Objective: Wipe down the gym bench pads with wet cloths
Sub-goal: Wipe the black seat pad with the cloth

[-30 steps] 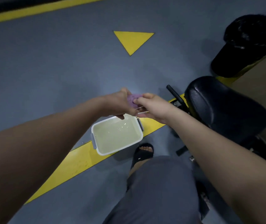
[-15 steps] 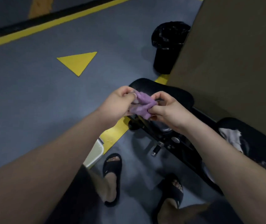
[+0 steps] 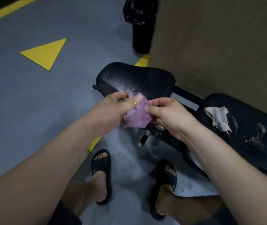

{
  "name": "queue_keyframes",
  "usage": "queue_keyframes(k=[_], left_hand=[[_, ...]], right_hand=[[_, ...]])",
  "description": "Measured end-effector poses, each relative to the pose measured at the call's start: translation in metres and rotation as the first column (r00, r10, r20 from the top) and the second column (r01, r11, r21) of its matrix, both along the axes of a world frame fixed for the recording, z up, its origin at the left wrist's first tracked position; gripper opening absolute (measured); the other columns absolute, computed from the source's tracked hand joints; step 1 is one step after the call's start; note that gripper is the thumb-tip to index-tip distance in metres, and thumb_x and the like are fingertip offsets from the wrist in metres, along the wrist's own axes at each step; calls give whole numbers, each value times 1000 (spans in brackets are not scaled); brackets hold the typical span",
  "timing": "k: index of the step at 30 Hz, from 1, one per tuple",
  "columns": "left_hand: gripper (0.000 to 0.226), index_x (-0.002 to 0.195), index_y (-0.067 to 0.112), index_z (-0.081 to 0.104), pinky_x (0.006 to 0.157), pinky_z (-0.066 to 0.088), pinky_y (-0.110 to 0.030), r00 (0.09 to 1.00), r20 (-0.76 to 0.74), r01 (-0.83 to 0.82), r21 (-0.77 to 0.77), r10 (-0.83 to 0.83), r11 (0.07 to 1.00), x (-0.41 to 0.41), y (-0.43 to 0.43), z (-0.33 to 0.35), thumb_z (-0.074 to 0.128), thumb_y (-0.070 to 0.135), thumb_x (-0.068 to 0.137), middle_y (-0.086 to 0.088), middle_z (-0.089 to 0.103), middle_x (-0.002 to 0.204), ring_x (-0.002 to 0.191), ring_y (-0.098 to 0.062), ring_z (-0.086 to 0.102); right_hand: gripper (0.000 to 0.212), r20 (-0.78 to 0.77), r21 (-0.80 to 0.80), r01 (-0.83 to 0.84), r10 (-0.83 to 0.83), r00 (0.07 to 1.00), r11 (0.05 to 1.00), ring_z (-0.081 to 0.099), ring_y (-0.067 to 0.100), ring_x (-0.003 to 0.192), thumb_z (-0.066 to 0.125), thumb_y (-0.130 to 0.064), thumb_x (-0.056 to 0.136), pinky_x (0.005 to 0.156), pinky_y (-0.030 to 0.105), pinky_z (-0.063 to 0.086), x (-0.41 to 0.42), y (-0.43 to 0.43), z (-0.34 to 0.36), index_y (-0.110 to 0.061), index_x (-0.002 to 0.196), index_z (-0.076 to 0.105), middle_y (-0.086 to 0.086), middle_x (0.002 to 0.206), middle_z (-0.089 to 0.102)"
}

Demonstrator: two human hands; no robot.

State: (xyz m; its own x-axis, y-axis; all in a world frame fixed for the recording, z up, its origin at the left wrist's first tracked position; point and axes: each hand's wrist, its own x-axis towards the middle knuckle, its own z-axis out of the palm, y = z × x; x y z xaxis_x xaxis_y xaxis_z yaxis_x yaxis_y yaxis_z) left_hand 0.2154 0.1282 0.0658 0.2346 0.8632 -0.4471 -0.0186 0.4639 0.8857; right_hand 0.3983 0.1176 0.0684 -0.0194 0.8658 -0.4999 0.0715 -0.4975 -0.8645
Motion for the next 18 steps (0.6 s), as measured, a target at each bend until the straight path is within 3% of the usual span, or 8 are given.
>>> queue_keyframes(k=[2, 3, 6, 7, 11, 15, 17, 18], left_hand=[[55, 127, 3, 58, 96, 56, -41, 999, 34, 8, -9, -8, 1000, 3, 6, -1, 84, 15, 79, -16, 74, 107, 103, -26, 73], [48, 121, 1, 61, 95, 56, -41, 999, 24, 29, 11, -29, 1000, 4, 9, 0, 80, 9, 77, -17, 74, 105, 102, -30, 73], [6, 78, 11, 66, 83, 49, -41, 994, -55, 102, 73, -98, 992, 12, 13, 6, 69, 14, 74, -11, 63, 80, 81, -26, 63], [8, 69, 15, 60, 80, 45, -40, 993, -80, 97, 87, -91, 991, 15, 13, 9, 68, 17, 70, -11, 53, 76, 78, -24, 55], [6, 70, 19, 55, 73, 39, -38, 998, 30, 61, 53, -62, 997, 28, 20, 16, 56, 13, 69, -11, 46, 84, 82, -27, 43], [23, 83, 27, 66, 64, 50, -29, 993, -114, 44, 141, -28, 989, 30, 26, 12, 52, 10, 91, -1, 63, 78, 76, -14, 57], [31, 84, 32, 65, 62, 49, -28, 984, -178, 33, 167, -3, 985, 30, 29, 9, 49, 10, 98, 4, 64, 79, 77, -12, 57], [34, 83, 34, 65, 63, 51, -31, 982, -190, 32, 154, -2, 988, 30, 30, 9, 48, 10, 99, 4, 65, 81, 78, -13, 58]], right_hand=[[17, 3, 11, 20, -20, 1000, 1000, 68, 29, 86, 72, -4, 91, 91, 46, 58, 11, 1, 3, 3, 106, 68, 27, 105, 73], [13, -16, 12, 27, -26, 1000, 1000, 67, 31, 85, 74, -6, 89, 88, 45, 58, 17, 1, 4, 1, 100, 69, 26, 99, 73], [13, -90, 34, 34, -31, 995, 999, 59, 30, 84, 78, -12, 82, 80, 39, 50, 29, 1, 6, -7, 85, 66, 19, 87, 65], [15, -114, 44, 21, -16, 993, 999, 57, 28, 84, 76, -14, 78, 81, 39, 46, 32, 1, 5, -7, 86, 65, 18, 87, 63], [13, -428, -38, 45, -57, 902, 998, 51, 22, 77, 62, -14, 66, 77, 37, 39, 33, 1, 1, -16, 77, 56, 8, 84, 52], [41, -528, -91, 39, -82, 845, 995, 59, 21, 75, 58, 3, 78, 74, 33, 52, 40, 0, 0, -17, 114, 54, 11, 91, 61], [46, -444, -81, 68, -97, 891, 994, 60, 18, 72, 54, 9, 91, 72, 31, 53, 38, -3, -2, -17, 128, 50, 7, 89, 65], [44, -316, -45, 90, -100, 944, 995, 60, 16, 74, 55, 6, 94, 72, 30, 52, 37, -4, -3, -18, 130, 50, 3, 89, 64]])
